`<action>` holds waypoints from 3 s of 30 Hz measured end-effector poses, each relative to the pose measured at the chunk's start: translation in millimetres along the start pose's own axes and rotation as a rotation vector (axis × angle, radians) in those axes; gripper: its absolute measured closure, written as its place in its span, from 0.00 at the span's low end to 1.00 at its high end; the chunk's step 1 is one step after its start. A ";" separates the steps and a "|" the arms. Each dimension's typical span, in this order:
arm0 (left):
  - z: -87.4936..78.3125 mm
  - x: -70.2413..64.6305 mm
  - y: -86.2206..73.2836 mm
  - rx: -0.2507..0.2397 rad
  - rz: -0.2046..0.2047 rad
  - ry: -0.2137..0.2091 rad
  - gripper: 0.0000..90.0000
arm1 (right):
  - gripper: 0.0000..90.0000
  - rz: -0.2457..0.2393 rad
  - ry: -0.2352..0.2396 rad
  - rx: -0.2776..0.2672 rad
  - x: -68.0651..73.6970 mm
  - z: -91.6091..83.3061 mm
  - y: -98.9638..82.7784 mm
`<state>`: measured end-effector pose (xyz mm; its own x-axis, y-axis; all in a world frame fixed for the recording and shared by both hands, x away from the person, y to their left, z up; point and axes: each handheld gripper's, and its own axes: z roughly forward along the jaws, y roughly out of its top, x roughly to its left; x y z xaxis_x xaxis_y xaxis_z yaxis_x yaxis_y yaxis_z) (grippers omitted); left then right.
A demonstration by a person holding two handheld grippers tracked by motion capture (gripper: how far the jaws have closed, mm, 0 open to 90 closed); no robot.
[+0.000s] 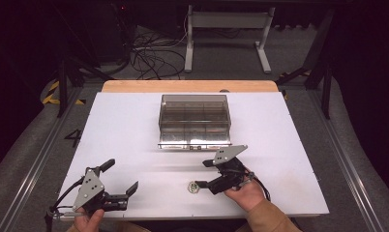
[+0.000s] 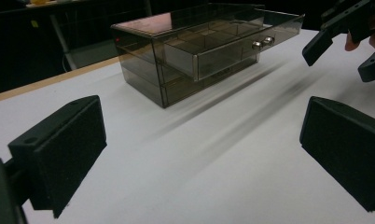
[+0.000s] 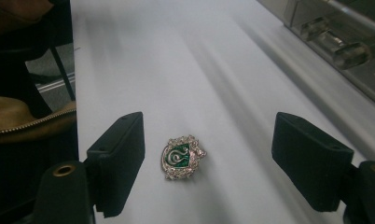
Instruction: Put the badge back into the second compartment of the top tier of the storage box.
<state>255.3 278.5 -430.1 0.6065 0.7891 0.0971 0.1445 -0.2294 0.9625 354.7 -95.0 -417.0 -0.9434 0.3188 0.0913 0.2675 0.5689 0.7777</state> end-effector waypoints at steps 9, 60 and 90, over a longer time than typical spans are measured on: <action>0.0 0.0 0.1 0.001 0.002 -0.001 0.01 | 0.30 -0.011 0.004 0.064 3.2 12.9 1.4; 0.8 0.2 -0.2 0.013 0.000 -0.004 0.02 | 0.67 -0.052 -0.012 0.265 12.5 43.1 0.1; 0.9 0.0 -0.2 0.013 -0.001 -0.003 0.02 | 0.90 -0.094 0.002 0.235 28.0 27.6 7.8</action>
<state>256.0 278.0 -430.6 0.6089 0.7875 0.0952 0.1550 -0.2358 0.9594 335.8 -60.7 -425.6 -0.9665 0.2554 0.0267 0.2170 0.7564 0.6171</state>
